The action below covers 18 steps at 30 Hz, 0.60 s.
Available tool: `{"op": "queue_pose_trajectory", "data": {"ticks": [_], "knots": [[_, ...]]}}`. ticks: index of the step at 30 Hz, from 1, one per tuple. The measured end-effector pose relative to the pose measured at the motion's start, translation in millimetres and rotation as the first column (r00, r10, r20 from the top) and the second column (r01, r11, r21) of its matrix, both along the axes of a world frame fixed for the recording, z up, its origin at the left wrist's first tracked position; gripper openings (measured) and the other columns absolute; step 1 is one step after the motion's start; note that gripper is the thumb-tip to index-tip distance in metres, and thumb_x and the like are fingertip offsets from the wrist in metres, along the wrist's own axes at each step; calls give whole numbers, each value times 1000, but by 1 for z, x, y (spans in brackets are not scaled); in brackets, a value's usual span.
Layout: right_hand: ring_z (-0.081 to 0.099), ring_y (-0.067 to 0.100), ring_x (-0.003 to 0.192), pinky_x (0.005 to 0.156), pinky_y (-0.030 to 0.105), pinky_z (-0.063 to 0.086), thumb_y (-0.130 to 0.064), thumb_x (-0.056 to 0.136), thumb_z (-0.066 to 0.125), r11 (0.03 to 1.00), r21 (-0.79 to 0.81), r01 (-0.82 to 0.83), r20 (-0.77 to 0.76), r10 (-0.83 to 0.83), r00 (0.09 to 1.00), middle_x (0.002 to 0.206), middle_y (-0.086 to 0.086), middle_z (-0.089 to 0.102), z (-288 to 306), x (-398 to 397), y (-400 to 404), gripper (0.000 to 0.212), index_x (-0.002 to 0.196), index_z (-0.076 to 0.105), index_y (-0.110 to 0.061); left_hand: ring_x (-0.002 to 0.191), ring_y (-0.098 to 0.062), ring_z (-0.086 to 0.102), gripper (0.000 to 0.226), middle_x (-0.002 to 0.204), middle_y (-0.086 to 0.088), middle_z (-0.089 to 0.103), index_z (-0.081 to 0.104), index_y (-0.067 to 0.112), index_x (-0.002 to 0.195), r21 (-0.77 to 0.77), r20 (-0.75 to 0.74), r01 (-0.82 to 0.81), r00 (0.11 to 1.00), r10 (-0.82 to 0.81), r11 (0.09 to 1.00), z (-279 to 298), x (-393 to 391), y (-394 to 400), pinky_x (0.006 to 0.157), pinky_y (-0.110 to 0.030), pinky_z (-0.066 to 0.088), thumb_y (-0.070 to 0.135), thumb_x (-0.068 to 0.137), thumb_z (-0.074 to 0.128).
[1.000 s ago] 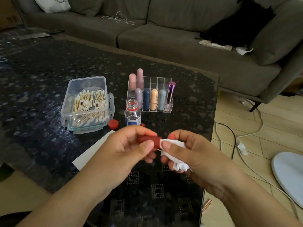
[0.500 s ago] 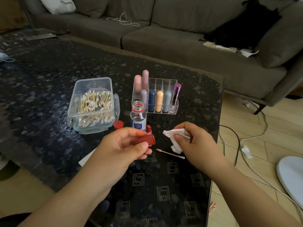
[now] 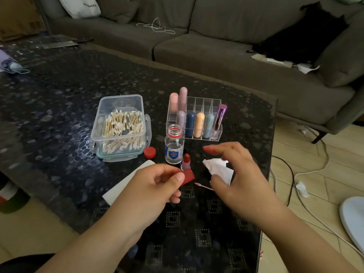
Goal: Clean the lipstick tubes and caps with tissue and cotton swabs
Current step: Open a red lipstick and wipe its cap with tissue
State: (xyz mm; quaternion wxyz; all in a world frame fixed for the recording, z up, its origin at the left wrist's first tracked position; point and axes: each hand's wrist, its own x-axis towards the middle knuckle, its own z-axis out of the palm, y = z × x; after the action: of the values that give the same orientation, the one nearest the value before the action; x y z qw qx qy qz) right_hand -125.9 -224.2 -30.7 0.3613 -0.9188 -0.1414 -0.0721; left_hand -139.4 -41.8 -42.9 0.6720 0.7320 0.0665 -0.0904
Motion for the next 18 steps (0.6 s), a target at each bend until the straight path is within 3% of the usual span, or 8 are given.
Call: {"op": "queue_pose_trajectory", "data": {"ticks": [4, 9, 13, 15, 18], "knots": [[53, 1, 97, 80, 6, 39, -23, 78, 75, 981, 38, -192, -9, 193, 981, 105, -20, 55, 2, -13, 0, 46, 115, 56, -41, 55, -8, 62, 4, 60, 3, 66, 66, 10, 83, -17, -15, 11, 1000, -12, 1000, -3, -2, -5, 55, -17, 51, 11, 86, 64], [57, 0, 88, 75, 9, 43, -21, 78, 76, 985, 8, -174, -17, 174, 985, 88, -15, 63, -3, -11, 4, 23, 99, 68, -29, 53, -7, 60, 4, 61, -1, 64, 64, 7, 82, 9, -13, 39, 999, -39, 999, -4, -3, -8, 53, -18, 50, 9, 86, 64], [52, -9, 82, 70, 5, 39, -25, 81, 72, 997, -41, -66, -66, 63, 996, 76, -17, 59, -3, -7, 3, 15, 93, 65, -30, 50, -4, 60, 8, 63, -1, 63, 63, 20, 80, 212, 112, -53, 993, 29, 976, -2, 0, -5, 55, -21, 50, 21, 88, 61], [52, -5, 80, 67, 8, 41, -32, 80, 72, 998, -69, -12, -92, 6, 996, 73, -15, 59, -5, -5, 2, 13, 91, 65, -31, 58, -9, 63, 9, 69, 4, 65, 61, 28, 76, 333, 212, -137, 975, 68, 933, 0, 4, 1, 61, -28, 50, 30, 85, 62], [50, -4, 73, 66, 7, 39, -38, 80, 71, 990, -142, -23, -116, 7, 993, 77, -17, 55, -15, -5, 9, 16, 94, 67, -31, 65, -13, 63, 8, 76, 11, 64, 60, 30, 77, 413, 263, -192, 961, 85, 890, 4, 6, 7, 64, -26, 47, 30, 84, 63]]}}
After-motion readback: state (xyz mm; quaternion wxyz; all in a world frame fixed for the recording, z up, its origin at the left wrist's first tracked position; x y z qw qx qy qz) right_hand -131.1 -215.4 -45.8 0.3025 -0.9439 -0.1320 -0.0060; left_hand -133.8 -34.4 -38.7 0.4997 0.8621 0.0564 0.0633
